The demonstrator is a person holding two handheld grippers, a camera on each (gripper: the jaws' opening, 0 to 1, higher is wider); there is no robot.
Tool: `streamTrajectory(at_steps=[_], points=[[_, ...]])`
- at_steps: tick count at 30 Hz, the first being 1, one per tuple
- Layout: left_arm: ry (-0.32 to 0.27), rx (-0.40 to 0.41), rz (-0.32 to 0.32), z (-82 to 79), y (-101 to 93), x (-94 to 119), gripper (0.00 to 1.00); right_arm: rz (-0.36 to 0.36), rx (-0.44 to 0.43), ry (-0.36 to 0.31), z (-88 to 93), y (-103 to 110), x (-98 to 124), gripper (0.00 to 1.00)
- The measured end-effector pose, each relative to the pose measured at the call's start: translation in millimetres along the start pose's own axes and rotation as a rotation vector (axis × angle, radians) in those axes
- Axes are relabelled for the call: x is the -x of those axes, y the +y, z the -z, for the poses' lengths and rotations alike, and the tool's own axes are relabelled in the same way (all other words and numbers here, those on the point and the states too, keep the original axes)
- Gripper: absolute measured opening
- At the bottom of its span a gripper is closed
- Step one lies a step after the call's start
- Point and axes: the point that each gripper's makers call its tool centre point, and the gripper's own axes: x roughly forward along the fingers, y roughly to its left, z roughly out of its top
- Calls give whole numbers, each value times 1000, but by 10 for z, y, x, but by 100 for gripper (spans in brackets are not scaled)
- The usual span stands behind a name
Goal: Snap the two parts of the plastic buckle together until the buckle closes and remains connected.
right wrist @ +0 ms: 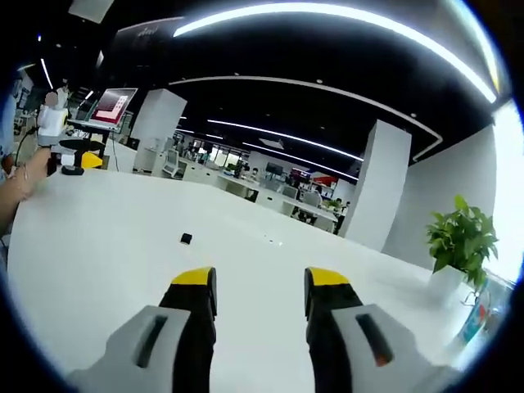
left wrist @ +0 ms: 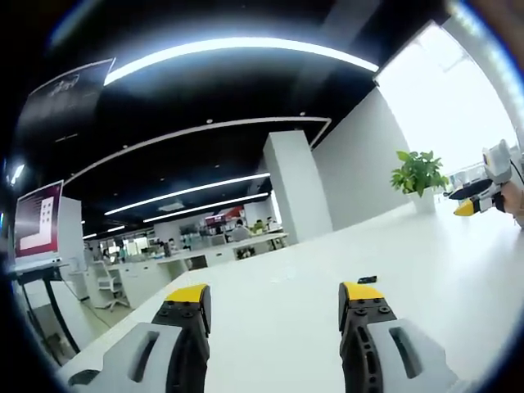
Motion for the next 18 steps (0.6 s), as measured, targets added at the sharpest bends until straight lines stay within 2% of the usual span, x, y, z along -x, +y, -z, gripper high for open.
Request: streamTrajectory(at_steps=[12,15,18], points=[[6,0,4,14,-12,-20,64,-8,24,10,7,13,-15,43],[2,-1,11,1,-35,-22,65,-7,29,-34,-94,25,27,43],[-3,-1,12,-11,-42,-18,65,9,32,-45,-115,-9,34,43]])
